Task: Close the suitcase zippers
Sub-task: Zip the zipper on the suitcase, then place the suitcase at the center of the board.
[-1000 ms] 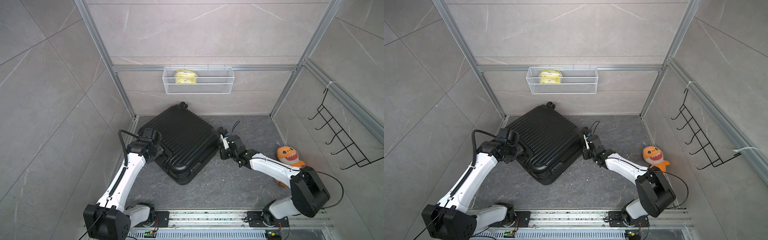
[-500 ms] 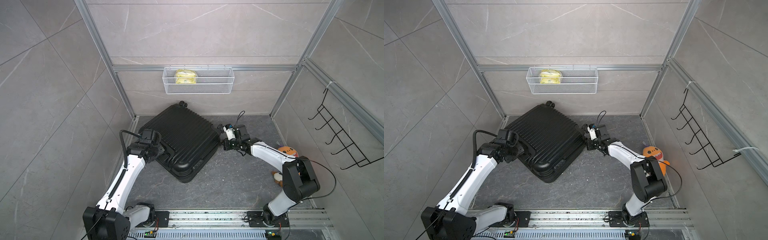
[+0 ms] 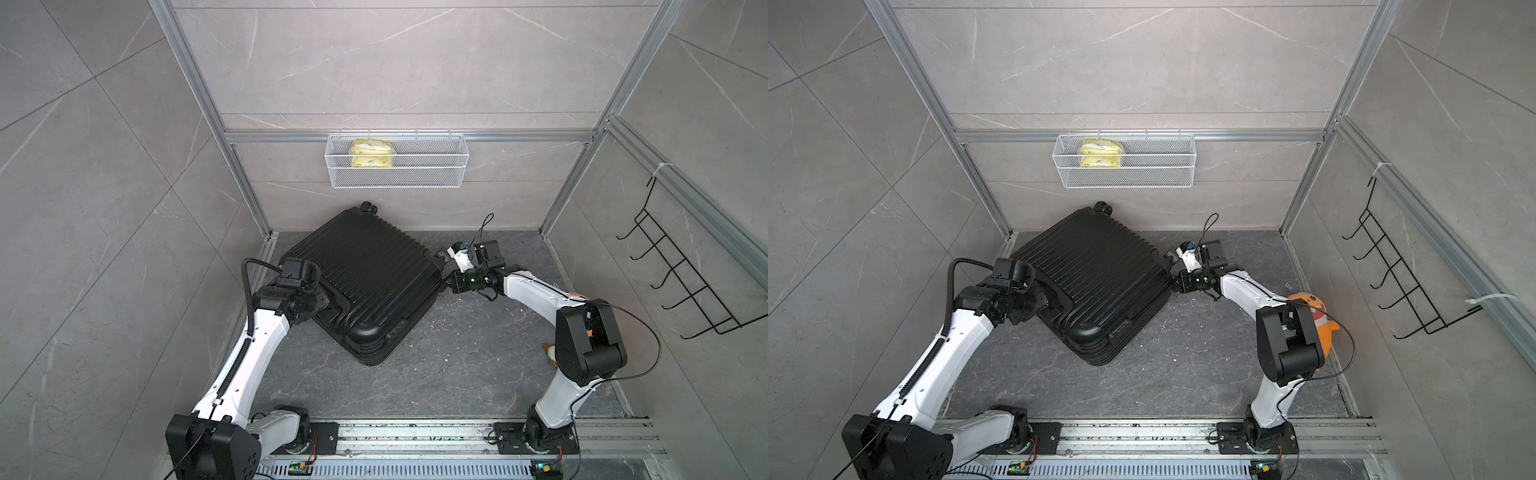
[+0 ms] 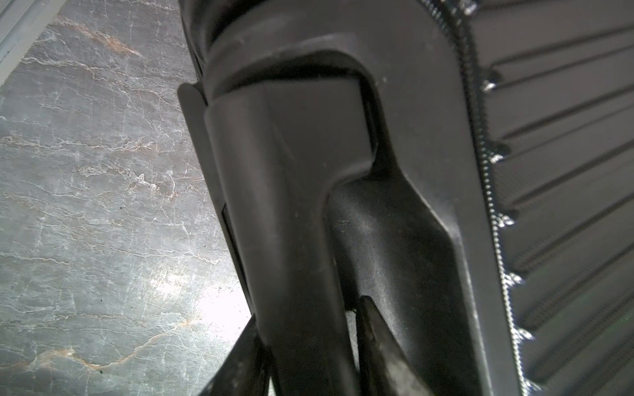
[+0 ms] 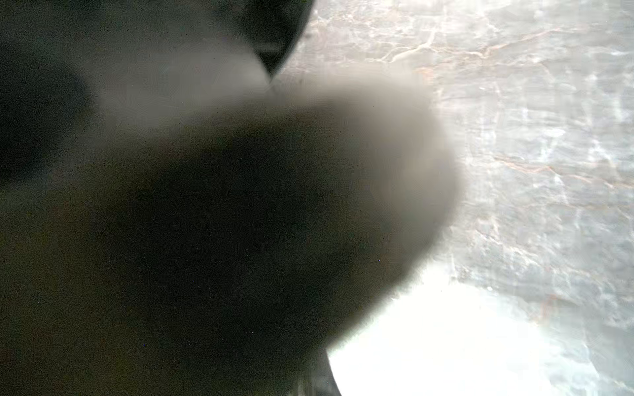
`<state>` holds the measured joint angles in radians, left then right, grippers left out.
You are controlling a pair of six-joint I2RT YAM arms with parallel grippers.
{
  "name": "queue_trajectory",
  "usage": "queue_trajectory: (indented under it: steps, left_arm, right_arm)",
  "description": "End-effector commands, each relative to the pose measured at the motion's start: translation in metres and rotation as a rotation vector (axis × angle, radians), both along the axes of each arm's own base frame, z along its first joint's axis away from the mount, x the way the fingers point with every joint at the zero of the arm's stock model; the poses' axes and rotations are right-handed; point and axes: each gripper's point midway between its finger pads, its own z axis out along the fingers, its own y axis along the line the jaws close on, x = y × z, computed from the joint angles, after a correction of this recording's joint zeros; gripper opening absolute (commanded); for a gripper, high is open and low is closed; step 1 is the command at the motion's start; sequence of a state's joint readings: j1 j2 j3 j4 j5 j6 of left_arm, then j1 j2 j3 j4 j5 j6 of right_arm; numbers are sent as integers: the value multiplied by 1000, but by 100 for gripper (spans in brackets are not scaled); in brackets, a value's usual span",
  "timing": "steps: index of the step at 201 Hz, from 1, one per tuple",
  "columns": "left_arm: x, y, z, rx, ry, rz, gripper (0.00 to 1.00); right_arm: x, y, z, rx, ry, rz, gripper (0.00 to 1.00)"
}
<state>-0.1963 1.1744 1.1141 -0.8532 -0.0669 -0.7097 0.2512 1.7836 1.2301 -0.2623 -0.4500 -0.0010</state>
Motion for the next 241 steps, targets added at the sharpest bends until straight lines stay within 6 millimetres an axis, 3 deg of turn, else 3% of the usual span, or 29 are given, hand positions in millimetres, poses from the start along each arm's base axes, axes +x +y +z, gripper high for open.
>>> queue_trajectory:
  steps: [1, 35, 70, 124, 154, 225, 231, 241]
  left_arm:
    - [-32, -34, 13, 67, -7, -484, 0]
    - [-34, -40, 10, 43, 2, -505, 0]
    - [-35, -48, 13, 9, -6, -531, 0]
    - [-31, -86, 25, -156, -67, -637, 0]
    - [-26, -107, 24, -161, -65, -682, 0]
    - [-6, -157, 24, -182, -83, -755, 0]
    - [-4, -160, 24, -182, -85, -758, 4]
    - [0, -163, 27, -175, -95, -755, 23]
  right_arm:
    - [35, -44, -25, -120, -23, -138, 0]
    - [47, -50, -19, -109, -54, -207, 0]
    - [46, -58, -16, -136, -64, -246, 0]
    - [43, -115, -12, -215, -72, -436, 0]
    - [36, -134, -14, -244, -57, -484, 0]
    - [11, -211, -17, -302, -32, -710, 0]
    - [10, -213, -17, -299, -31, -716, 0]
    - [7, -217, -15, -290, -35, -725, 4]
